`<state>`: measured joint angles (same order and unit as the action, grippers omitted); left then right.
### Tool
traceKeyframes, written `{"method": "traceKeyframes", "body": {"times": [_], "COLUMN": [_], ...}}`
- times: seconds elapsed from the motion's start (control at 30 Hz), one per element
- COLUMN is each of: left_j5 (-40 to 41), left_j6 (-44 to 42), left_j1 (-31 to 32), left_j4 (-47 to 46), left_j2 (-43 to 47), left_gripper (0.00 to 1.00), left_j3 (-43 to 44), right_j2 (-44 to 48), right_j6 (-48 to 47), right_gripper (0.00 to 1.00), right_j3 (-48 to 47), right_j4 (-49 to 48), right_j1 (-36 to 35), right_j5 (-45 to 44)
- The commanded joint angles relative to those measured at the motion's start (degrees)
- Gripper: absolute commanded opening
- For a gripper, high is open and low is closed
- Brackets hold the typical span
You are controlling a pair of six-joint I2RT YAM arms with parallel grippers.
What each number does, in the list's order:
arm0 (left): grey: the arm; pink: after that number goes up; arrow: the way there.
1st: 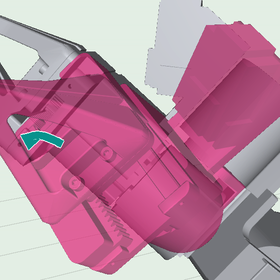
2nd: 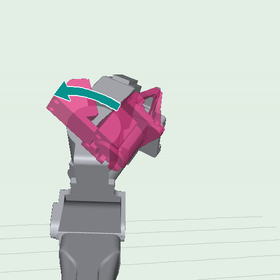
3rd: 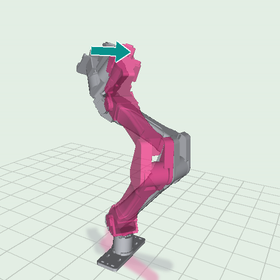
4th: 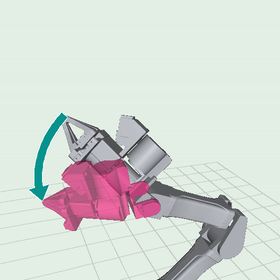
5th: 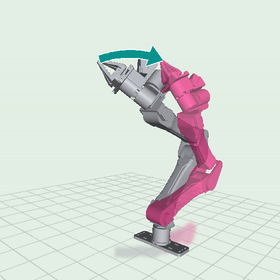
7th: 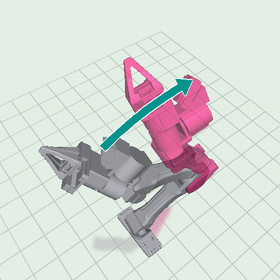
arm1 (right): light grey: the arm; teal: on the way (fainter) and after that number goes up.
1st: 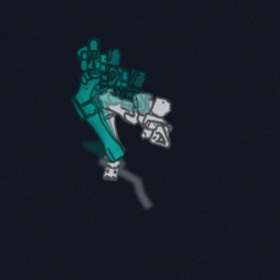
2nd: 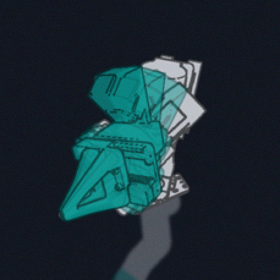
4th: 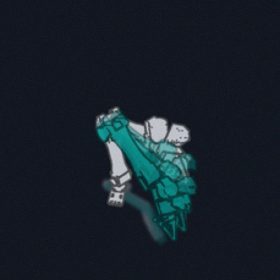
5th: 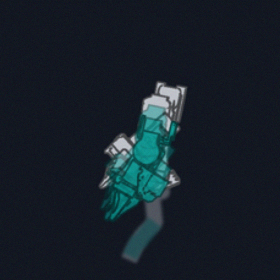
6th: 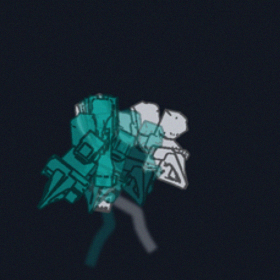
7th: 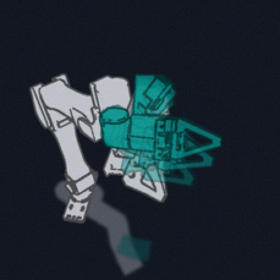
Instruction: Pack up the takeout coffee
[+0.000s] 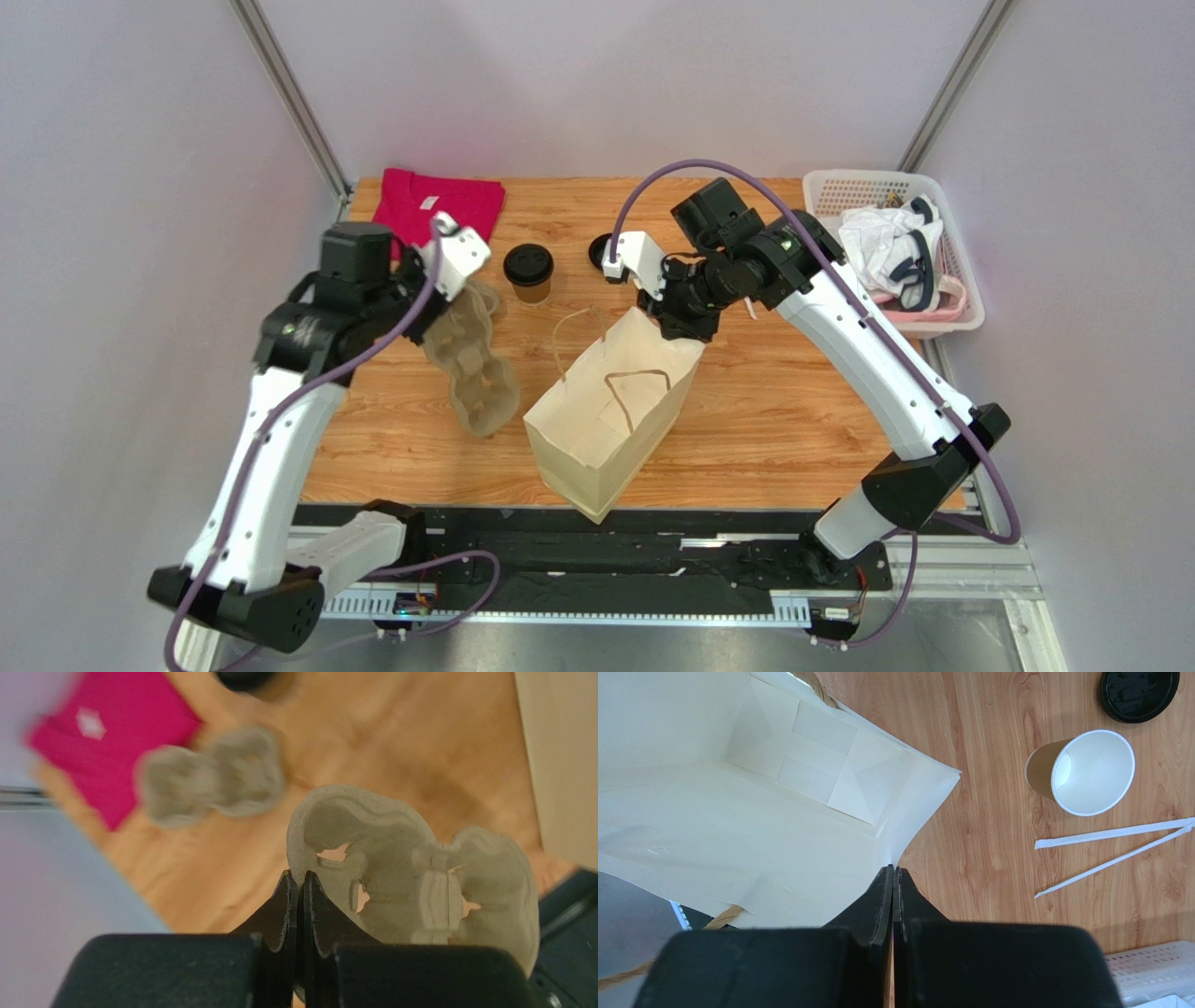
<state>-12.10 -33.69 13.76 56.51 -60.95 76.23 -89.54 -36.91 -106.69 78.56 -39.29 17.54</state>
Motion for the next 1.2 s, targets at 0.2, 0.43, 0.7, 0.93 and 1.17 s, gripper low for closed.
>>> {"method": "traceKeyframes", "body": {"times": [0.2, 0.43, 0.7, 0.93, 1.17], "left_j5": [-22.4, -24.4, -21.1, -17.7, -15.1], "left_j6": [-19.9, -28.9, -28.7, -28.5, -31.1], "left_j1": [-7.9, -8.5, -9.5, -9.7, -9.7], "left_j4": [-8.5, -13.1, -13.5, -11.2, -9.8], "left_j2": [-7.3, -15.1, -24.8, -29.4, -29.8], "left_gripper": [0.0, 0.05, 0.32, 0.43, 0.44], "left_j3": [-17.0, -20.7, -17.9, -13.8, -14.8], "right_j2": [0.7, 0.2, -1.1, -1.3, -1.7], "right_j6": [-0.9, -0.3, -0.4, -0.4, -0.4], "right_gripper": [0.0, 0.0, 0.0, 0.0, 0.0], "right_j3": [-1.6, -2.7, -4.3, -4.6, -5.2], "right_j4": [10.6, 11.0, 11.9, 12.2, 12.5], "right_j1": [0.2, 0.3, 0.3, 0.3, 0.2], "right_j5": [0.0, 0.4, 0.6, 0.6, 0.4]}}
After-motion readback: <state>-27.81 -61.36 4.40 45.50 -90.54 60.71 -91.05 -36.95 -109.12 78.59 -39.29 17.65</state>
